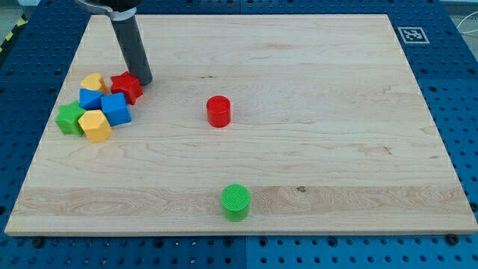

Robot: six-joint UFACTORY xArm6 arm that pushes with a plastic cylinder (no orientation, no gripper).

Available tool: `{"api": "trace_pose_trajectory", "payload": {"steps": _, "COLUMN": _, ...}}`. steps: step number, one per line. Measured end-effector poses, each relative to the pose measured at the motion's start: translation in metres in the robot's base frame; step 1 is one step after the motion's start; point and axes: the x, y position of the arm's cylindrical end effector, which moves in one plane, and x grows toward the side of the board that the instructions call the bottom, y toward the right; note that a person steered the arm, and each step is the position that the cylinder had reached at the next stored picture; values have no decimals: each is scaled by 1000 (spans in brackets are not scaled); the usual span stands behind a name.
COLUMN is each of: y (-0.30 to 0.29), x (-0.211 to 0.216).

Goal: Move the red circle to the group of blocks

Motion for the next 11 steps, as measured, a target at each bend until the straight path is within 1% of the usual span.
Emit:
{"api": "trace_pose_trajectory", "payload": {"steps": 1, "y": -13, "x": 1}}
{"api": "trace_pose_trajectory", "payload": {"steps": 2, "y": -14, "x": 1}}
{"api": "trace_pose_trajectory", "payload": {"steps": 3, "y": 17, "x": -5}}
{"api": "trace_pose_trajectory", "payload": {"steps": 4, "y": 68, "x": -6}}
{"api": "trace_pose_trajectory", "payload": {"steps": 5, "y": 131, "x": 13}}
{"api": "trace_pose_trajectory", "payload": {"steps": 6, "y": 187, "x": 44}}
{"api": "trace_pose_trajectory", "payload": {"steps": 7, "y": 205, "x": 73}}
{"api": "trace_pose_trajectory", "payload": {"steps": 8, "y": 197, "x": 81}}
{"api": "trace_pose_trajectory", "payload": {"steps": 11, "y": 133, "x": 77}}
